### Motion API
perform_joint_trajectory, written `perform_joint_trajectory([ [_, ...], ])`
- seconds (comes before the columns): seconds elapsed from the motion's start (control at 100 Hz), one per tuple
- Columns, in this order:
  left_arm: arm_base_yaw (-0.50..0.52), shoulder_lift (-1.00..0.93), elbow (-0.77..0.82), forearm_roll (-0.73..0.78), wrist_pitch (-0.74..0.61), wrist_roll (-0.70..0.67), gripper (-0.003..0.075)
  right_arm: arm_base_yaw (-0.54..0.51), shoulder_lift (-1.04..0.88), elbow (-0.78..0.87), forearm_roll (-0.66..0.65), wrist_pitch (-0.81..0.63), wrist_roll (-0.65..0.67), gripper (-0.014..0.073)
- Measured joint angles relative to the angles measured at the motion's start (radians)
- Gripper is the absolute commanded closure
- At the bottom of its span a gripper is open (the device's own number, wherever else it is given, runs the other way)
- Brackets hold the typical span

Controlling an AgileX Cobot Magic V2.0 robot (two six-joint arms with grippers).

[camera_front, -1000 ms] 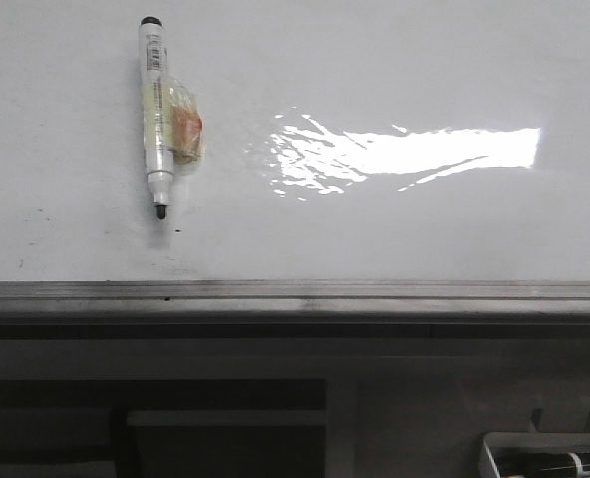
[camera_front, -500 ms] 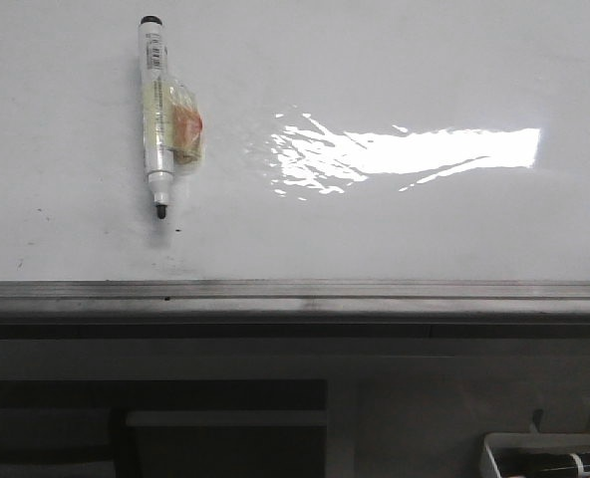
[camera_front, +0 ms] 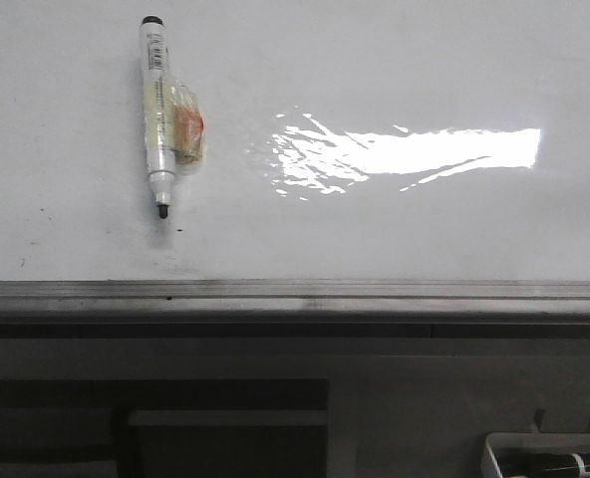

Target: Write number 5 on whiteboard

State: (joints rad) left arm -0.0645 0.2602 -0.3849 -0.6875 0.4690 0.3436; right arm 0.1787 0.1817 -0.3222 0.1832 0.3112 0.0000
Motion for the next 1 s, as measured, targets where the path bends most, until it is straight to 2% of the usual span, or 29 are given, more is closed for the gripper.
perform_joint_trajectory([
  [0.03,0.000,0.039,-0.025,0.007,0.036,0.022,0.0283,0.000,0.022,-0.017,0.000,0.013,-0.016,0.0551],
  [0.08,0.000,0.106,-0.063,0.009,0.082,0.050,0.0254,0.000,0.060,-0.045,0.000,0.035,-0.043,0.0465],
  [0.18,-0.005,0.230,-0.109,-0.018,0.149,0.117,0.0288,0.012,0.134,-0.105,0.003,0.075,-0.071,0.0267],
  [0.25,-0.034,0.303,-0.119,-0.074,0.158,0.159,0.0312,0.035,0.181,-0.139,0.005,0.097,-0.080,0.0193],
  [0.4,-0.141,0.442,-0.123,-0.166,0.137,0.226,0.0315,0.121,0.243,-0.175,0.008,0.107,-0.091,0.0186],
  [0.54,-0.275,0.564,-0.123,-0.186,0.045,0.240,0.0315,0.190,0.282,-0.179,0.010,0.107,-0.092,0.0186],
  [0.82,-0.563,0.773,-0.138,-0.340,-0.310,0.246,0.0315,0.226,0.333,-0.179,0.010,0.107,-0.093,0.0186],
  [1.0,-0.655,0.885,-0.190,-0.375,-0.461,0.246,0.0315,0.226,0.334,-0.179,0.010,0.105,-0.093,0.0186],
])
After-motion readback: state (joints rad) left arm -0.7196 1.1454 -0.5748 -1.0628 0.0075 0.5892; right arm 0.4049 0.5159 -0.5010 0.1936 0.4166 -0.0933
